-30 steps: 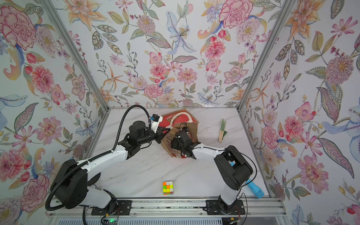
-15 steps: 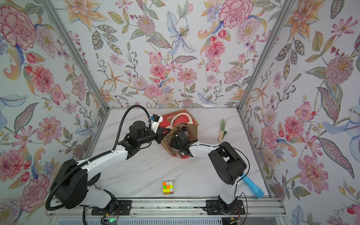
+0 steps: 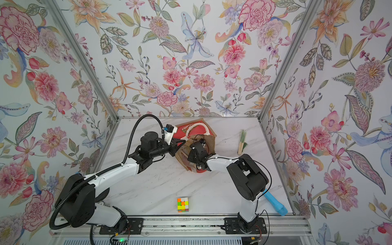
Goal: Take out the folding fans from the tote bags
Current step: Pick up the folding fan from the canvas bag.
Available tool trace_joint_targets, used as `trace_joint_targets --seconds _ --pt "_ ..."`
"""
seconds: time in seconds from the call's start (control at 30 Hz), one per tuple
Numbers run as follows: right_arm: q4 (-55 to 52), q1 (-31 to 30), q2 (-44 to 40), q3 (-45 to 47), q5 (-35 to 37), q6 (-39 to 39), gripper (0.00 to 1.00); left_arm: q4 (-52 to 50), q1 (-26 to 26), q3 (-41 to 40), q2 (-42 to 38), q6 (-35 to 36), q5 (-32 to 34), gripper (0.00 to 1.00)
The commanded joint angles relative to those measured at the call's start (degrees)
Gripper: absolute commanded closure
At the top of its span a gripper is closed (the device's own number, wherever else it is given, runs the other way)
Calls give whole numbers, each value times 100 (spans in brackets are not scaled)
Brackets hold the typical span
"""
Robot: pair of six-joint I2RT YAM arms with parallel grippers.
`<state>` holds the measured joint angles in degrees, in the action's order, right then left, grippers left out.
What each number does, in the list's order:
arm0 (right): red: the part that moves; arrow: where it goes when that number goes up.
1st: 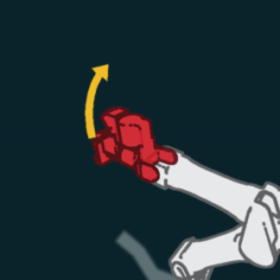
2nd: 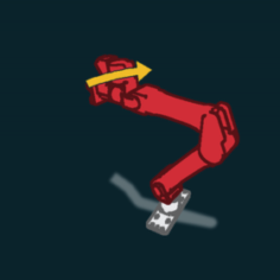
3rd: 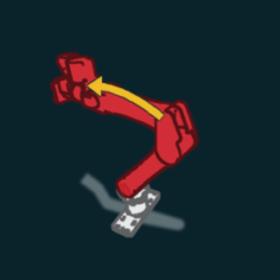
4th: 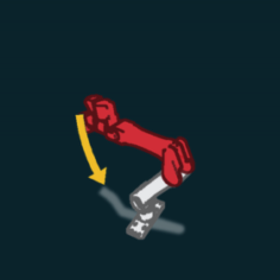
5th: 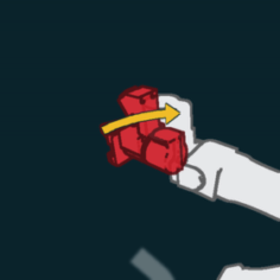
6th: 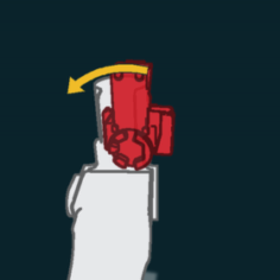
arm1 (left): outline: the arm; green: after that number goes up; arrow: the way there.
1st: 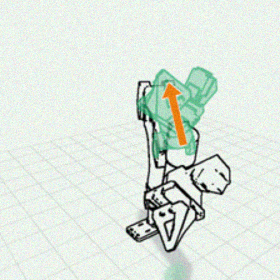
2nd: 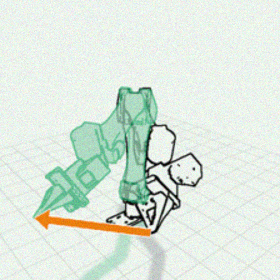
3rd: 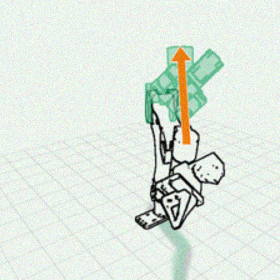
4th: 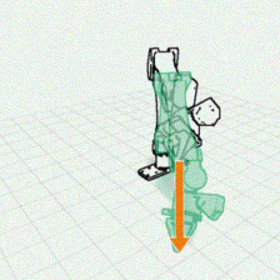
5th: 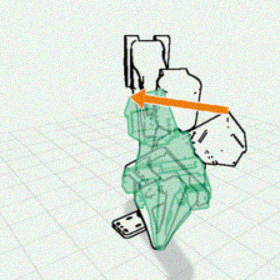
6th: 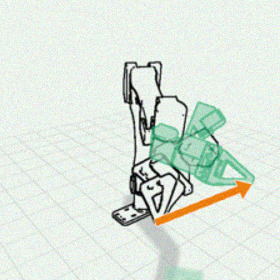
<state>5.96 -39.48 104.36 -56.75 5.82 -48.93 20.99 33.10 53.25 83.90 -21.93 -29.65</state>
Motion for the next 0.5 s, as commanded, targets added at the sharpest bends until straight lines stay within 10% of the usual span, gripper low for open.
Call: trace_joint_targets --seconds 0.0,0.47 --pt "-402 46 22 288 24 -25 73 140 -37 -8 -101 -83 -127 100" --pt "-898 181 -1001 294 -721 519 74 131 -39 1 -14 -92 -59 100"
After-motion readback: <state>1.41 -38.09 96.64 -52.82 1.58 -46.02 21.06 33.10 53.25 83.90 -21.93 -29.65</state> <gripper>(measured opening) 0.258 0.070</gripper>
